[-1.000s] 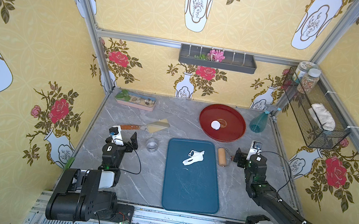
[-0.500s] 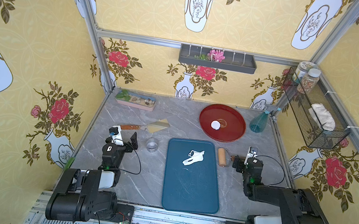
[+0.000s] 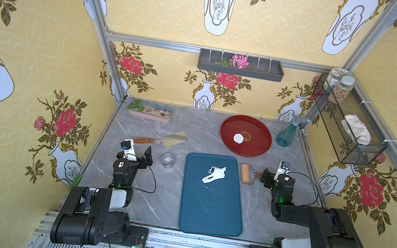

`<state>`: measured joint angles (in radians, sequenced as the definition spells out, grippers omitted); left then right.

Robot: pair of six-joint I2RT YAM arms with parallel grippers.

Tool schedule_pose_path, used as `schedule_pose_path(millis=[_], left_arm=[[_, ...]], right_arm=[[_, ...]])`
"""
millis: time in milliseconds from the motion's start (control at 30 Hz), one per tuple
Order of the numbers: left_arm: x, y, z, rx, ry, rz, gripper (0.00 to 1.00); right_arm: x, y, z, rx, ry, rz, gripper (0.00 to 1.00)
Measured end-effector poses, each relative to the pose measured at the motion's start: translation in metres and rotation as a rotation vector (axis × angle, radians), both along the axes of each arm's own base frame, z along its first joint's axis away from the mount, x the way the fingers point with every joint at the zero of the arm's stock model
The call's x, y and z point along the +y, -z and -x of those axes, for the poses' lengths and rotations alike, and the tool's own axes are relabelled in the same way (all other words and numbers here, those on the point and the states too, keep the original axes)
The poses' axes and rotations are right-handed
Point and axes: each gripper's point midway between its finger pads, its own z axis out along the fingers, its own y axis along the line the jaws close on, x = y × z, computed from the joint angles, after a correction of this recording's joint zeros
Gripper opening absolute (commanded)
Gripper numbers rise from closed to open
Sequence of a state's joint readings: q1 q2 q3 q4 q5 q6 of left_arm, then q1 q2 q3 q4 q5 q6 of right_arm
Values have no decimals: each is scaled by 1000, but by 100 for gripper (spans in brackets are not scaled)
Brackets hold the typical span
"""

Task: Roll out the dumpling wrappers from the dough
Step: Reset both arms

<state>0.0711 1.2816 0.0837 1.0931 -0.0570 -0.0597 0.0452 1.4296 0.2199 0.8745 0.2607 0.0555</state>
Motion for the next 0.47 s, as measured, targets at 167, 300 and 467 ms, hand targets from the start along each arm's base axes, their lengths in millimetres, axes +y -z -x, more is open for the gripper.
schedule_pose_path(millis=[167, 300, 467], left_arm=[[0, 0, 0, 0, 0, 0, 100], [0, 0, 0, 0, 0, 0, 100], [0, 0, 0, -1, 0, 0, 100]], right_arm=[[0, 0, 0, 0, -1, 0, 97], [1, 0, 0, 1, -4, 1, 97], [2, -1, -1, -4, -6, 0, 97]])
